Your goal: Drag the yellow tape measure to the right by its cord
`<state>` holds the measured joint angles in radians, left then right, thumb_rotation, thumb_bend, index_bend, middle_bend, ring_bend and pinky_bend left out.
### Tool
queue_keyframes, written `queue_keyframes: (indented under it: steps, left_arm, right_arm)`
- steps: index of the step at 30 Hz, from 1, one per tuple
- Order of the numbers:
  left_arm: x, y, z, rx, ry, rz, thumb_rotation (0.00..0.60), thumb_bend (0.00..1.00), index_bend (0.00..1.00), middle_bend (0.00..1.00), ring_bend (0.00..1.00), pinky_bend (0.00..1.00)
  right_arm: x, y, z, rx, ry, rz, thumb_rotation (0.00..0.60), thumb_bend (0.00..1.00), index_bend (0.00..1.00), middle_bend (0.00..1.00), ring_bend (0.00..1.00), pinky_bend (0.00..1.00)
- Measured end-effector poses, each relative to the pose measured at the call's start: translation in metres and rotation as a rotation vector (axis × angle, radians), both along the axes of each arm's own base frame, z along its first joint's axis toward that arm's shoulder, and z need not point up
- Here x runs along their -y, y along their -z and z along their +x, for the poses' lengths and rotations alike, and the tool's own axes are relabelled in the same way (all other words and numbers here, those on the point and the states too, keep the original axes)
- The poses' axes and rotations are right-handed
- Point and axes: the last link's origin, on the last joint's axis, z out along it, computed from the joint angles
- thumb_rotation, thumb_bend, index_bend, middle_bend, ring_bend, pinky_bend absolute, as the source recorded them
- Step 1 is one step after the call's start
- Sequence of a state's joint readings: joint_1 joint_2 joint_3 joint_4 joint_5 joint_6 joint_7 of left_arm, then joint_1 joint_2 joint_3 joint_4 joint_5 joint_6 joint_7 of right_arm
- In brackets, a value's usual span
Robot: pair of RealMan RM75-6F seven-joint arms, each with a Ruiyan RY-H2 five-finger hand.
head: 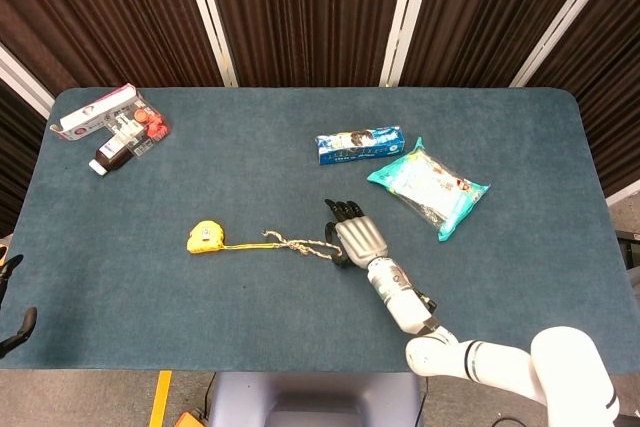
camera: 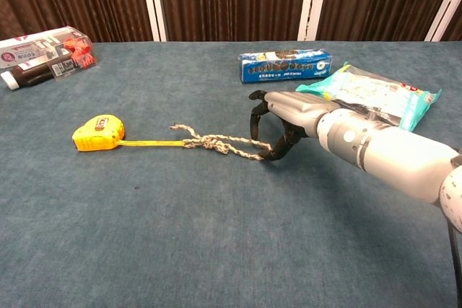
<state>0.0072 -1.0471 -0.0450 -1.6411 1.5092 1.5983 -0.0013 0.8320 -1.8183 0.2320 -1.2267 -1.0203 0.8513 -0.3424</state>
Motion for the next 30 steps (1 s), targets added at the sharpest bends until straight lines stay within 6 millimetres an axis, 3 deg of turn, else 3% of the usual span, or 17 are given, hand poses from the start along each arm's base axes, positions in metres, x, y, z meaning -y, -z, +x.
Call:
queue_keyframes:
  steps: [6,30]
  left_arm:
    - [-0.0023,0.0025,0.0,-0.006,-0.002,0.002,0.6,0.43,0.11,0.0,0.0,0.09]
    - [-0.0019,-0.0002,0.0019,-0.008,0.001,0.012,0.6,0.43,0.11,0.0,0.0,0.09]
  right_arm:
    - [-0.0005,0.0028,0.0029,0.014,-0.002,0.002,0.6,0.43,0.61,0.1,0.05,0.0]
    - [-0.0011,0.009,0.0021,0.001,0.017,0.003,0.6,0.43,0.65,0.11,0.05,0.0]
